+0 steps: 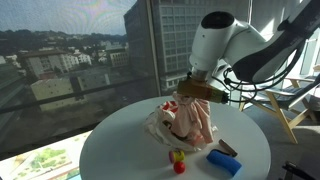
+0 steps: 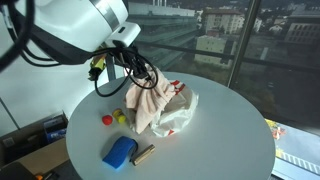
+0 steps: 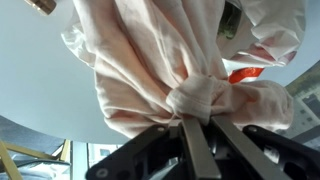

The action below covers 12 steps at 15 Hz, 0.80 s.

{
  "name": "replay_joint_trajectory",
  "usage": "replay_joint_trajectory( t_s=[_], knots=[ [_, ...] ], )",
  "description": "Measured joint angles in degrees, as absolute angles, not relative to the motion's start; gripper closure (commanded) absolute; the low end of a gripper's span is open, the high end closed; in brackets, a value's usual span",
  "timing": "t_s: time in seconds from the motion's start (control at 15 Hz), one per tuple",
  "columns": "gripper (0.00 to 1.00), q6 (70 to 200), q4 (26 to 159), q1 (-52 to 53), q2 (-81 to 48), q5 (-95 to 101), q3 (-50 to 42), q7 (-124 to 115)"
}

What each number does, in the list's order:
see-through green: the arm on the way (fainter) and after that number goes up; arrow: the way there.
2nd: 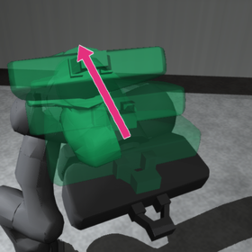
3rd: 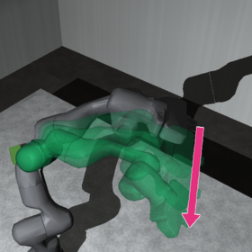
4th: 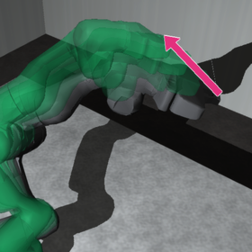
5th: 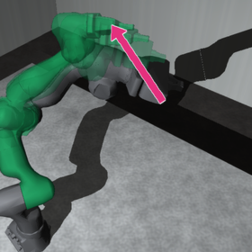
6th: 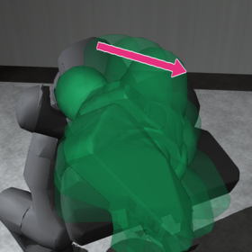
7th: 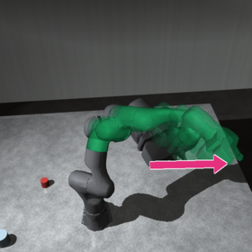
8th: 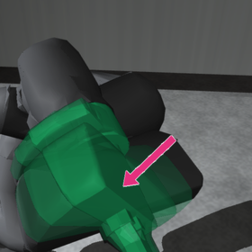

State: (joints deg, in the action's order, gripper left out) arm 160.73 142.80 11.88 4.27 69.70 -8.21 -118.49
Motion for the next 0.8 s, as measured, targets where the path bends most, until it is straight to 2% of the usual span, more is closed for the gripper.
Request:
replay_joint_trajectory(
  t_s=[0.47,0.8],
  knots=[
    [0.97,160.62,134.72,13.03,-2.47,84.97,-6.6,-128.51],
    [0.97,160.81,129.88,12.96,-9.52,86.54,-6.63,-131.92]
  ],
)
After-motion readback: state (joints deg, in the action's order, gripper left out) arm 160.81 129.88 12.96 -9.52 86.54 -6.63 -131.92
